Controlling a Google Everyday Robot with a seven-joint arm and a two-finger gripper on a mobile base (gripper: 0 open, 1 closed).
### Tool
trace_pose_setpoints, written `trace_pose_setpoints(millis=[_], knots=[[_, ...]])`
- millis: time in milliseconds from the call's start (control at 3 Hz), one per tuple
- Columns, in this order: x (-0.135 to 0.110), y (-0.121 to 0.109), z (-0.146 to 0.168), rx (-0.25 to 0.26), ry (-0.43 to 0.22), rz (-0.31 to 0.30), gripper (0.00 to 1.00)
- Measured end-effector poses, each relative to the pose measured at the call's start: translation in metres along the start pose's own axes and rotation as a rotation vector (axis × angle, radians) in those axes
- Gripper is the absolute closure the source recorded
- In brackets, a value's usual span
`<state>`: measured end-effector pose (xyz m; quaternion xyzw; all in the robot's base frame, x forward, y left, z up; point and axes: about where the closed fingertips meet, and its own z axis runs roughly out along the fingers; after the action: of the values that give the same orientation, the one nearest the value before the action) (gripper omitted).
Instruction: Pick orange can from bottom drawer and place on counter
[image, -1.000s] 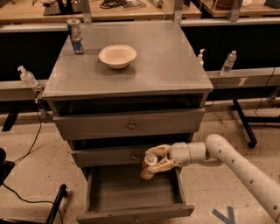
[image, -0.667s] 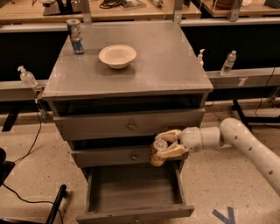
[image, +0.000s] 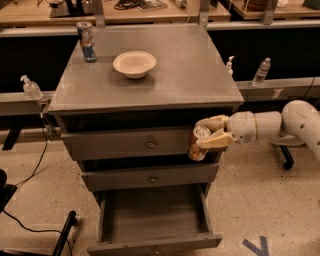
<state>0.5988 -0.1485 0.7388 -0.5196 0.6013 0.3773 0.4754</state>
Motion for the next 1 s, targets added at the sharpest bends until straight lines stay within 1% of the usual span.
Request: trace_pose_setpoints(millis=[333,667,1000], knots=[[-0.046,-0.004,-0.028,0.007,-0.009,-0.036,1.0],[-0.046,-0.004,-0.028,0.007,-0.009,-0.036,1.0],[-0.059,-0.012,-0.03,-0.001,-0.05,-0.032,1.0]])
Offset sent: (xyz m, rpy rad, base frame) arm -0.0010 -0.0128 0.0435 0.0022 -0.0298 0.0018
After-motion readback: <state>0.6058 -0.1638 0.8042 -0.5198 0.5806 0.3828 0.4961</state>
